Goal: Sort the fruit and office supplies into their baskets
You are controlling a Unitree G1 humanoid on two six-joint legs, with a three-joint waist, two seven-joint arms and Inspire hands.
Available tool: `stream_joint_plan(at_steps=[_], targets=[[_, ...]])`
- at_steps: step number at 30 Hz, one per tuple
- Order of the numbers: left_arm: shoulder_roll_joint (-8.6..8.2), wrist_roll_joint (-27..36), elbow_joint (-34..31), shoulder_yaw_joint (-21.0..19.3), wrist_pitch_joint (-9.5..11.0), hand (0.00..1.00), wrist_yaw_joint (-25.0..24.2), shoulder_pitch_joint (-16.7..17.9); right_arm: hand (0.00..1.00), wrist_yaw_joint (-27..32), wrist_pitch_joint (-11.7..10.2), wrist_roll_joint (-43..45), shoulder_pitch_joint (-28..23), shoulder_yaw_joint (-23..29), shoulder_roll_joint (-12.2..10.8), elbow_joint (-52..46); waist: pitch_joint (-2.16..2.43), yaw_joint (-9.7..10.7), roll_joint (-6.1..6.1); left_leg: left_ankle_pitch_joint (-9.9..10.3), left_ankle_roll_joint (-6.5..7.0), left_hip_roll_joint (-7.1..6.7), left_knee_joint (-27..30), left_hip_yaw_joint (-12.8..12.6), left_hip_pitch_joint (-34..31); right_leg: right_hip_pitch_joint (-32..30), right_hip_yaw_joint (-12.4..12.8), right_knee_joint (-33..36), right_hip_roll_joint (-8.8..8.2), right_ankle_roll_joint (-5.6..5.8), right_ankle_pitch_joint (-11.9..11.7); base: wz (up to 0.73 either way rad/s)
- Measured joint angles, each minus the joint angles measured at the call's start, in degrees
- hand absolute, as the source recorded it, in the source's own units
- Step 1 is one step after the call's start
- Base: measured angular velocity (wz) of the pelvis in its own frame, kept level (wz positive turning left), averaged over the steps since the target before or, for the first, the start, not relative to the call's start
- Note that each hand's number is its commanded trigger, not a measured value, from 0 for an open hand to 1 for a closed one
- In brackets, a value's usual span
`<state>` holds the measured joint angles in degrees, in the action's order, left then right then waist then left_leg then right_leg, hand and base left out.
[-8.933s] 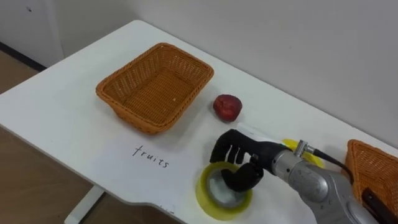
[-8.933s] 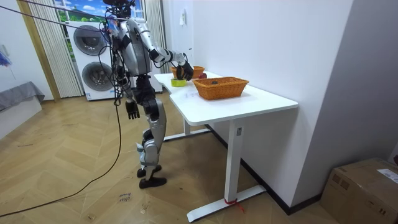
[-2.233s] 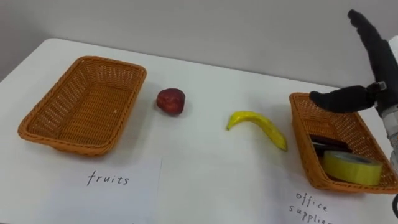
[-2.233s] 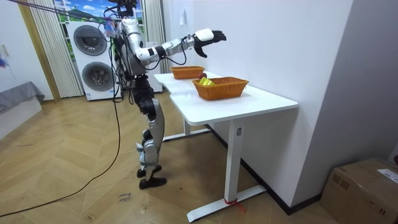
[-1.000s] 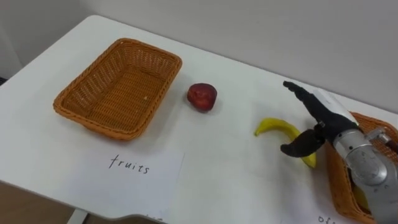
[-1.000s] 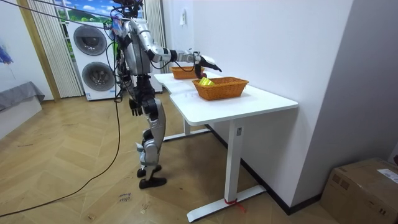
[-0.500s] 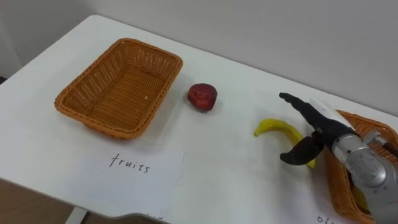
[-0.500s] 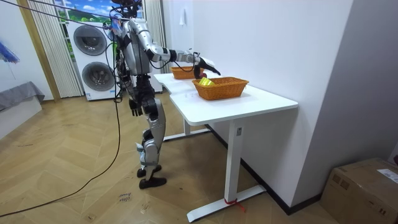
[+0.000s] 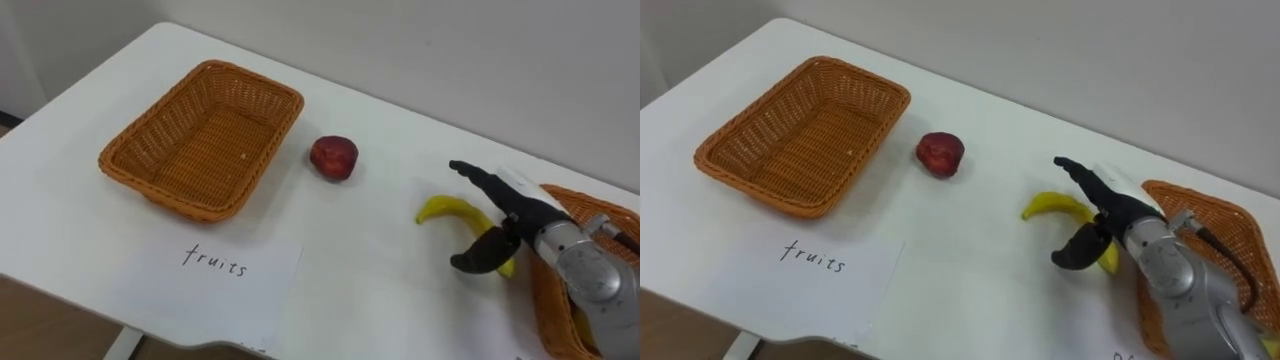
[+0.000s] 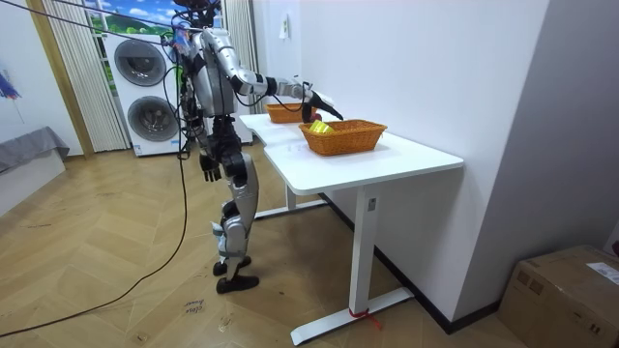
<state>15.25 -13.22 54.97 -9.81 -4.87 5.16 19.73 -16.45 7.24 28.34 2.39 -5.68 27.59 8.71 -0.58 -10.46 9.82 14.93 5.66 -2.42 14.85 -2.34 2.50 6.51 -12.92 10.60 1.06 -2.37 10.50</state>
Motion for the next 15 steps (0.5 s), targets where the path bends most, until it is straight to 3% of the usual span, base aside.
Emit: stream_joint_plan(at_steps=[5,15], targets=[[0.52,-0.1,-0.5,0.4,-0.2,0.00,-0.1,0.0,0.00,0.0,0.4,2.3,0.0,-2.1,1.3,1.4,0.09,-0.4,0.25,0.0,0.01,-0.02,0.0,0.0,0.0,-0.1,0.1,0.0,0.00,0.00,0.0,0.00],[1.24,-0.1,-1.1,1.1,-1.1,0.00,0.4,-0.1,0.00,0.0,1.6,4.0,1.1,-2.8,1.3,3.3,0.03,-0.9,0.20,0.0,0.02,-0.05,0.1,0.1,-0.1,0.1,0.2,-0.1,0.00,0.00,0.0,0.00]])
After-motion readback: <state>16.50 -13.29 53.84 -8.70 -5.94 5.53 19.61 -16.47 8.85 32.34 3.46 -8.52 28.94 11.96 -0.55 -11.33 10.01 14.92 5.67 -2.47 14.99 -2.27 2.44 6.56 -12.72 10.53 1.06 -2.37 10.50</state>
